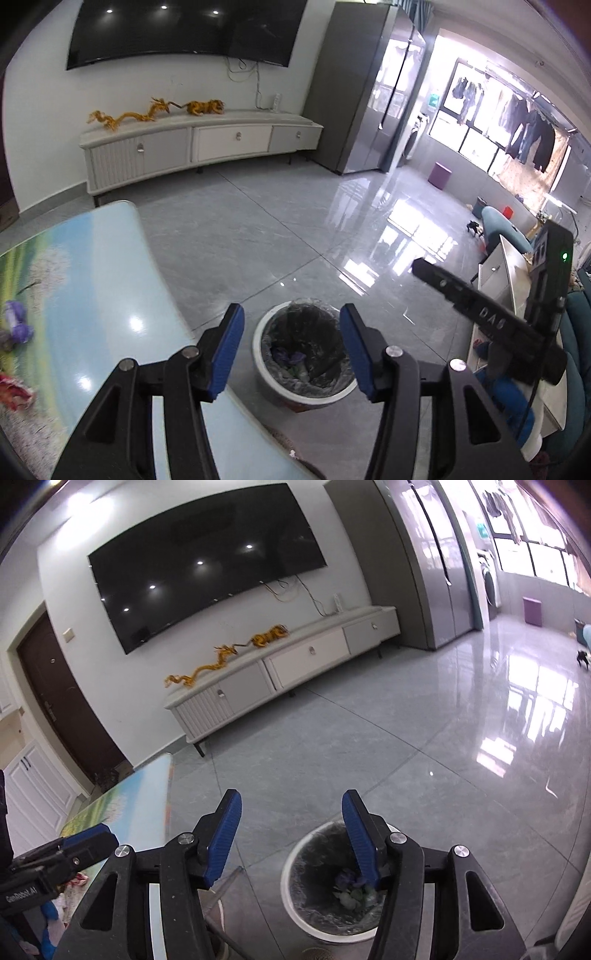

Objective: Collect trash
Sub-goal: 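Return to the table and grasp the red chip bag with the left tool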

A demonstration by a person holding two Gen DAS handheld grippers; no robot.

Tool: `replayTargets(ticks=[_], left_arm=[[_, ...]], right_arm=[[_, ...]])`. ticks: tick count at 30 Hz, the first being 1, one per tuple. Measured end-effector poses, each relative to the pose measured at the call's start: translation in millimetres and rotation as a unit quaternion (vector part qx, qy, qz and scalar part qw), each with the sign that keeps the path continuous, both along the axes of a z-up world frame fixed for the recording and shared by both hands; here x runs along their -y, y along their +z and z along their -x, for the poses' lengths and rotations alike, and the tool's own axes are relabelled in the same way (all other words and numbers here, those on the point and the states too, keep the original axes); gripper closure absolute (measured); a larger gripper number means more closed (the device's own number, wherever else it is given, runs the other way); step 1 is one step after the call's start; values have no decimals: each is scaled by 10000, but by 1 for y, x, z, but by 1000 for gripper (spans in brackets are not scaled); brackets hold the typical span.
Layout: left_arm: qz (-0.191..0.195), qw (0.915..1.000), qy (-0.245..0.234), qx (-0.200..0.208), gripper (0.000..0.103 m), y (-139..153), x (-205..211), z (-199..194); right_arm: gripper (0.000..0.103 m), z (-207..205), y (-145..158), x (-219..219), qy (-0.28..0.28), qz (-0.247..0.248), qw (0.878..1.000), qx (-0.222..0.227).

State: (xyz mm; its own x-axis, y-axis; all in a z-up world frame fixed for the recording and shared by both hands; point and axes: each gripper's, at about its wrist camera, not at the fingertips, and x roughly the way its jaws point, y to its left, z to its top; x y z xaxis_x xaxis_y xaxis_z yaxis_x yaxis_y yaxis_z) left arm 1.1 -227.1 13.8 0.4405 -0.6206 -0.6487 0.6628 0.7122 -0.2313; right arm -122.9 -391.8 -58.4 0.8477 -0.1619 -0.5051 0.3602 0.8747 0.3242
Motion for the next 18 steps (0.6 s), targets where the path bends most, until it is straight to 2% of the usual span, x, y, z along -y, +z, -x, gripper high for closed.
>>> replayTargets(ticks=[6,12,13,15,18], left_arm=[[63,9984,451,323,51,20,-80,19],[62,9917,1122,632,50,30,-170,36],[46,9899,1248,672,49,29,-187,40],[17,9858,1513,729,37,27,-219,46],[-100,9796,1866,743,34,17,-261,58]], right_arm=[[47,5,33,-39,290,242,9987,332],[44,5,55,-75,622,382,9957,571],[43,5,56,-80,678,413,9951,585],[43,2,59,-94,845,455,9935,611],[43,-2,60,-112,1064,493,9912,611]])
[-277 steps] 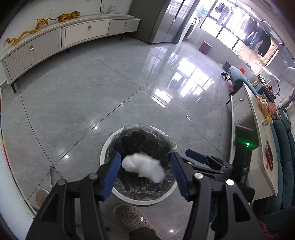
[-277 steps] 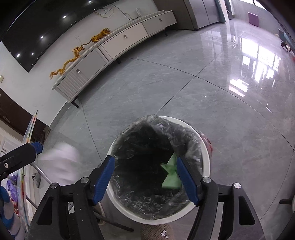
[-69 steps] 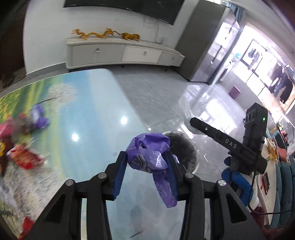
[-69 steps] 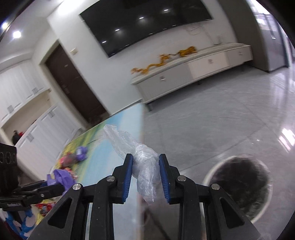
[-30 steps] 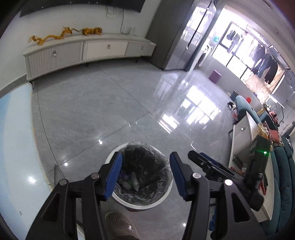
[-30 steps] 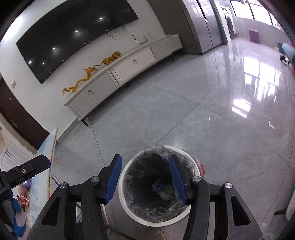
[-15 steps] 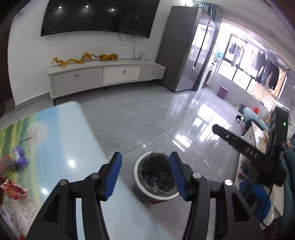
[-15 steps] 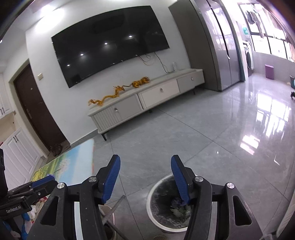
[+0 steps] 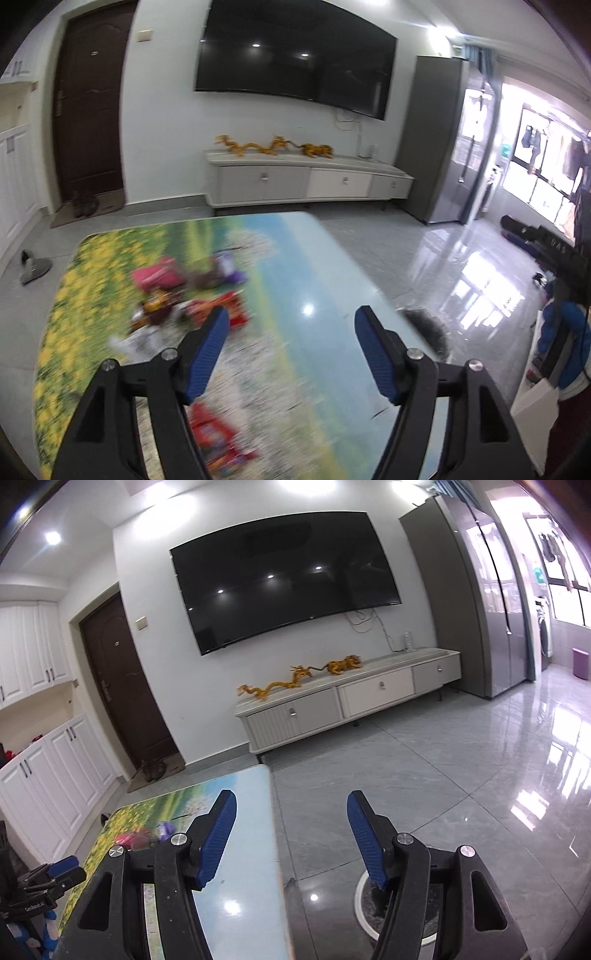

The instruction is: Collect trash

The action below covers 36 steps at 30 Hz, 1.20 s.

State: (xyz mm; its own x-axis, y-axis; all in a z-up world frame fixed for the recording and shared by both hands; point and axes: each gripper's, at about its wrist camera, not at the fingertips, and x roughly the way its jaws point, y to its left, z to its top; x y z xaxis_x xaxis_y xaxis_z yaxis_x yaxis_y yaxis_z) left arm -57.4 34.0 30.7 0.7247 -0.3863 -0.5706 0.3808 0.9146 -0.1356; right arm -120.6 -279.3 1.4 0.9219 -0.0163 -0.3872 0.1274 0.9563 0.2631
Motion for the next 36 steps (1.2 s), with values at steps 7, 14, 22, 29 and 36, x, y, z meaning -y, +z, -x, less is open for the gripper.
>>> replayTargets(ticks=[7,14,22,29,36], left_arm=[[-52,9977,584,-351,33,-41,-71,30],[98,9960,386,-796,33,-85,-82,39],[151,9950,67,-989,33,-107,-63,16],[238,9900,62,-1389,50,-126,-67,-3],[319,9898,109,-1381,57,-127,-73,-6]], right_arm=[[40,-17,-2,-43,500,153,9985,-139],[40,-43,-21,-87,1112,239,9921,-521],[40,-77,-59,-145,1785,295,9766,-1162],[40,-110,-82,-187,2350,340,9600,-1486],[40,-152,-101,-235,2976,482,9384,-1690]])
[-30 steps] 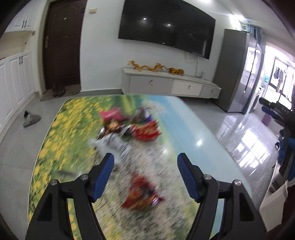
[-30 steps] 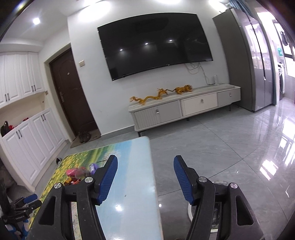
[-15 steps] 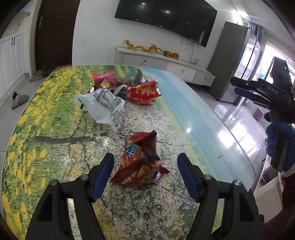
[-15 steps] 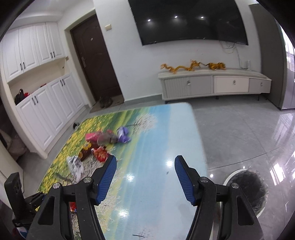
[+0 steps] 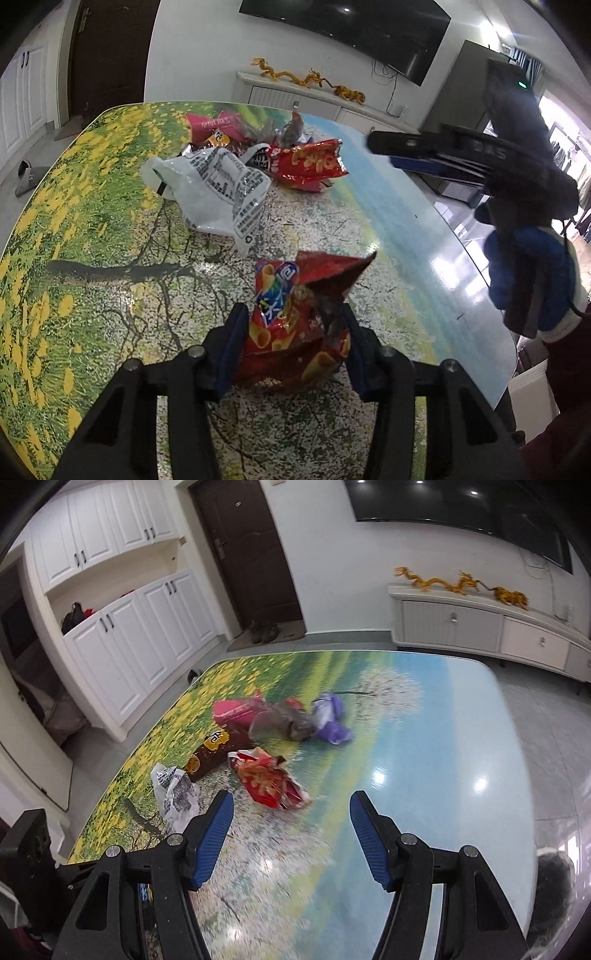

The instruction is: Collect trash

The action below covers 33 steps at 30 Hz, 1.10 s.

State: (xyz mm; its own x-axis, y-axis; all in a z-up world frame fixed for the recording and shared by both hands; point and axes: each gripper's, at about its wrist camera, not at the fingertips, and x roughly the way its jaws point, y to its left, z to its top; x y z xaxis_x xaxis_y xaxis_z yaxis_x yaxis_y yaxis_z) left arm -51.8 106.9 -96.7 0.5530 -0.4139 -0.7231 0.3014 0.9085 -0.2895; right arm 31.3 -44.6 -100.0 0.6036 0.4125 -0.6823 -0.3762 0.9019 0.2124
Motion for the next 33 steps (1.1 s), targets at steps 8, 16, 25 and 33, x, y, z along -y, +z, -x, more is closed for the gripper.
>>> replayTargets(ticks=[8,16,25,33], left_arm=[[94,10000,16,13,59,1,-2,0],[179,9998,5,6,60,0,-4,-1],[233,9997,2,-1,60,0,-6,-1],[152,9998,-52,71,64,2,-1,1]], right_arm=[[40,-42,-25,-39,520,163,9984,-151],[42,-62,-48,-57,711,239,9963,-422],[62,-61,-54,-60,734,314,9958,-440],[65,-41,-48,-53,716,391,9962,-300]])
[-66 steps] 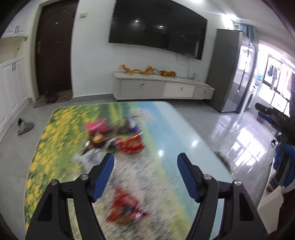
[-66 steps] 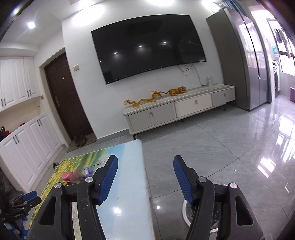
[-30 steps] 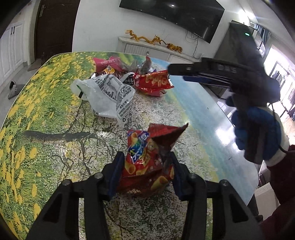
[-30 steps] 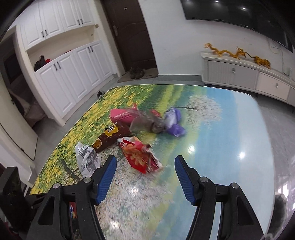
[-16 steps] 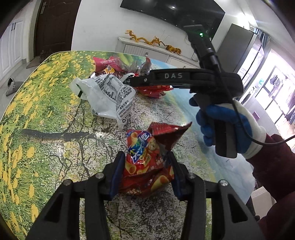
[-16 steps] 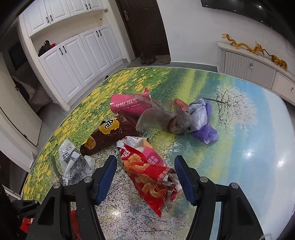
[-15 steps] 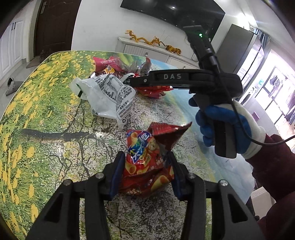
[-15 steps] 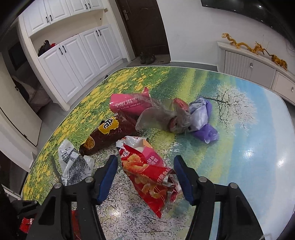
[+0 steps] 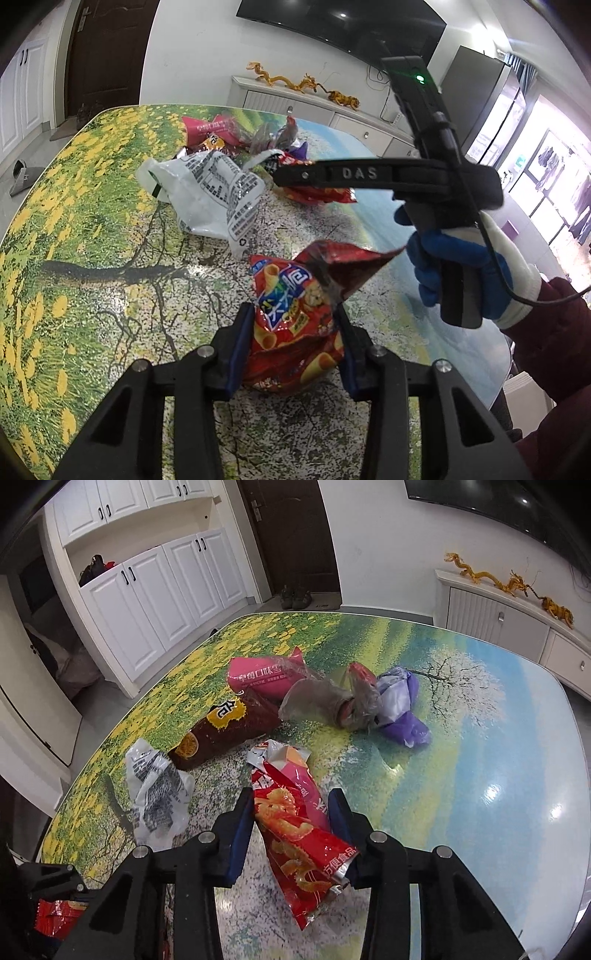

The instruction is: Collect trash

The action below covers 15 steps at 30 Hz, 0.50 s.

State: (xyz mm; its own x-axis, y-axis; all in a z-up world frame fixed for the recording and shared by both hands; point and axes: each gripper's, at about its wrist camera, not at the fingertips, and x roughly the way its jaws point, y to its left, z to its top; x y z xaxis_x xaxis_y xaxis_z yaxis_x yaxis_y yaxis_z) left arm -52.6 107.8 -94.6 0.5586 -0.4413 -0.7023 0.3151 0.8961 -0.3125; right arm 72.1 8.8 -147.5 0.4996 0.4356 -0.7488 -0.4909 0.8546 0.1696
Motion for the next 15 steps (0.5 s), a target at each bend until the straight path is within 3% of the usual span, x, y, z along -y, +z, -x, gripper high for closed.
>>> replayTargets(ticks=[5,15], left_arm=[[-16,10000,42,41,64,1,0,2],[-2,9999,117,53,65,2,-1,4]], right_arm=[[65,18,-2,2,20,257,9996,95],[62,49,1,9,24,314,9992,256]])
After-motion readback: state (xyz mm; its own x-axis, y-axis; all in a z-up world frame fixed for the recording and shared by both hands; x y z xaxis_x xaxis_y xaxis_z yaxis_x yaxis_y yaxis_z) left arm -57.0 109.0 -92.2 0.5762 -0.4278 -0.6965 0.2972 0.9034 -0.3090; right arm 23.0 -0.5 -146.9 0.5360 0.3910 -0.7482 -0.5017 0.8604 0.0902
